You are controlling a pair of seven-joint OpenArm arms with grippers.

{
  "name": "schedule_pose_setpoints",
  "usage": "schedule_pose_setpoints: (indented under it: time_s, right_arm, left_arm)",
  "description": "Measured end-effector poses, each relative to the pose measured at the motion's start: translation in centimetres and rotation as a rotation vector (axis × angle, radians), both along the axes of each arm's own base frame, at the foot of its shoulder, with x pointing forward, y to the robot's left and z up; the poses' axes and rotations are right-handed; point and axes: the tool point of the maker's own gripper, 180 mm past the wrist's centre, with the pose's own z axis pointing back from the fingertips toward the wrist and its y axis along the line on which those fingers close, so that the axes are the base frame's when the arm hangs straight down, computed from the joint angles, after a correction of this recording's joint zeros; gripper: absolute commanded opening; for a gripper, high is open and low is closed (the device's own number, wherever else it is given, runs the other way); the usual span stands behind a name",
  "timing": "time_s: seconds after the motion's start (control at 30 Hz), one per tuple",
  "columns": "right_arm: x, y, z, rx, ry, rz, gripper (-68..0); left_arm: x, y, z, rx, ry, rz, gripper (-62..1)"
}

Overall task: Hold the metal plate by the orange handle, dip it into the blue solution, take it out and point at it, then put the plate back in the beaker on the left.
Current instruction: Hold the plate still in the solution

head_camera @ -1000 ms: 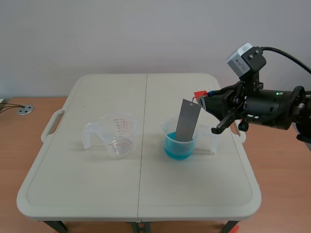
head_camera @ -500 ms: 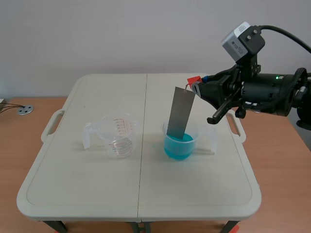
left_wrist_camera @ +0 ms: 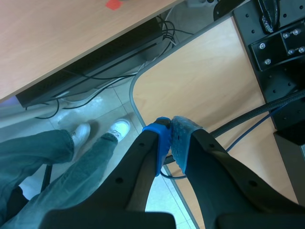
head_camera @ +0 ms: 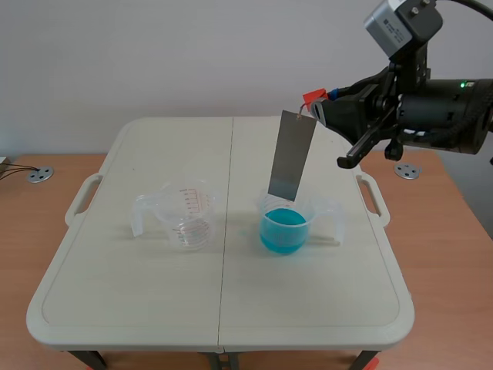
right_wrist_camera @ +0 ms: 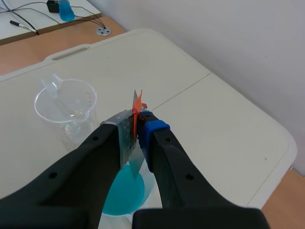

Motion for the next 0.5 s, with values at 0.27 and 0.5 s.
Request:
schedule_pose_setpoints:
  time_s: [0.27, 0.5]
  right_arm:
    - [-0.6, 0.4, 2.0, 0.01, -0.022, 0.021, -66.2]
    - [-1.2, -0.1, 4.5, -0.004, -0.083, 0.006, -66.2]
  left_arm:
    - [0.6, -0.1, 0.2, -0.007, -0.023, -0.002, -59.5]
    - [7.1, 0.9, 1.5, 0.034, -0.158, -0.103, -59.5]
